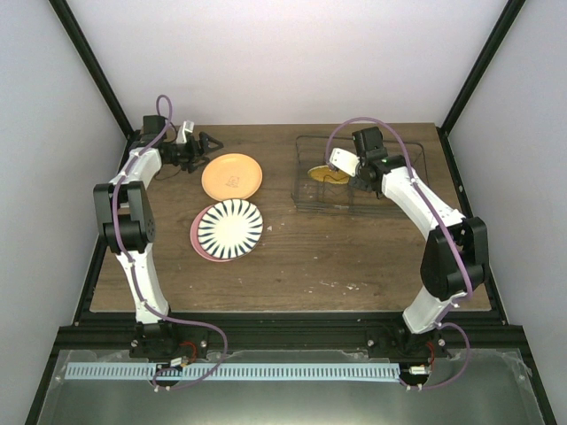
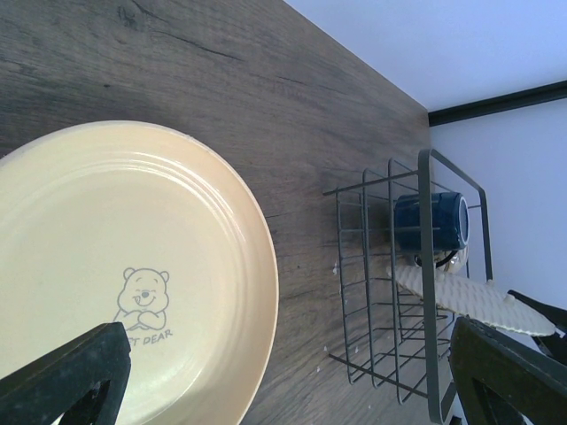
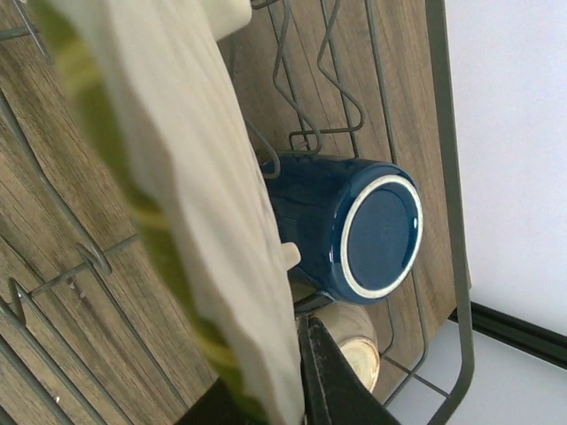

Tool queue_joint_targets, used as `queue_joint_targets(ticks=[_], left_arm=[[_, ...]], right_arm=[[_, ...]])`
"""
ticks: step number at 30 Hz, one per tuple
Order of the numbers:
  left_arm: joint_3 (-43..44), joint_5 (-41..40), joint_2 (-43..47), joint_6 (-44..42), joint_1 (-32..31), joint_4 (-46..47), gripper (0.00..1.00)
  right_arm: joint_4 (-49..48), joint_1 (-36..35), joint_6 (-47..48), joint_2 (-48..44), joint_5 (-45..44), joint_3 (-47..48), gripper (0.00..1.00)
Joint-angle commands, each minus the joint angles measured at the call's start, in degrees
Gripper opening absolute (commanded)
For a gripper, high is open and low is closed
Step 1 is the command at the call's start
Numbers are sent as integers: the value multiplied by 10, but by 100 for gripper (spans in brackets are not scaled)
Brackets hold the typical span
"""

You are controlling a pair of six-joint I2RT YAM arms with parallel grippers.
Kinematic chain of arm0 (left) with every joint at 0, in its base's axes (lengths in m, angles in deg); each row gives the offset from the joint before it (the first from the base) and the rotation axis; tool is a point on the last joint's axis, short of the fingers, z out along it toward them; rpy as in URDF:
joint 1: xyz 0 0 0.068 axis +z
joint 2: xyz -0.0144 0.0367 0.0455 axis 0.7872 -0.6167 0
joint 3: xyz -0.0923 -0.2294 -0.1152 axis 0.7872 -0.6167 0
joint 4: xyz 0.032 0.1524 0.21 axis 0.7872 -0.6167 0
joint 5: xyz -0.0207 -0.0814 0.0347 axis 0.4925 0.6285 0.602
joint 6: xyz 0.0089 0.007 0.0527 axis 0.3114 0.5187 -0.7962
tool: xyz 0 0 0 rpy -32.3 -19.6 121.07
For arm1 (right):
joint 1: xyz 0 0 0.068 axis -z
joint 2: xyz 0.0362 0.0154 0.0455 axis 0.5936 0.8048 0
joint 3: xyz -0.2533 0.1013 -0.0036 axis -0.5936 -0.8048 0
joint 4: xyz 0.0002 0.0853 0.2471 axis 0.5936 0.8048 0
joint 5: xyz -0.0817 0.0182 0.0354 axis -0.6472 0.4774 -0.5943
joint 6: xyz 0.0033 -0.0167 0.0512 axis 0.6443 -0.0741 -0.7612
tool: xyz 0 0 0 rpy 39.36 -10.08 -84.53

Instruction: Load the mixed dishes into the dish rack

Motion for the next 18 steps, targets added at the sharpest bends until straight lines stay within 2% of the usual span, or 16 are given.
queue_joint_targets(ticks=[1,4,6,18], left_arm=[[-2,9,7,-1,2,2,100],[-3,8,7,-1,2,2,100],[-3,7,7,-1,3,2,100],[8,6,5,2,2,2,100]], right_arm=[[-14,1,-11,10,22,-3,1],[-17,1,-11,17,19,-2,3],[-18,1,-12,21,20,-1,8],[19,1,-14,18,18,31,24]])
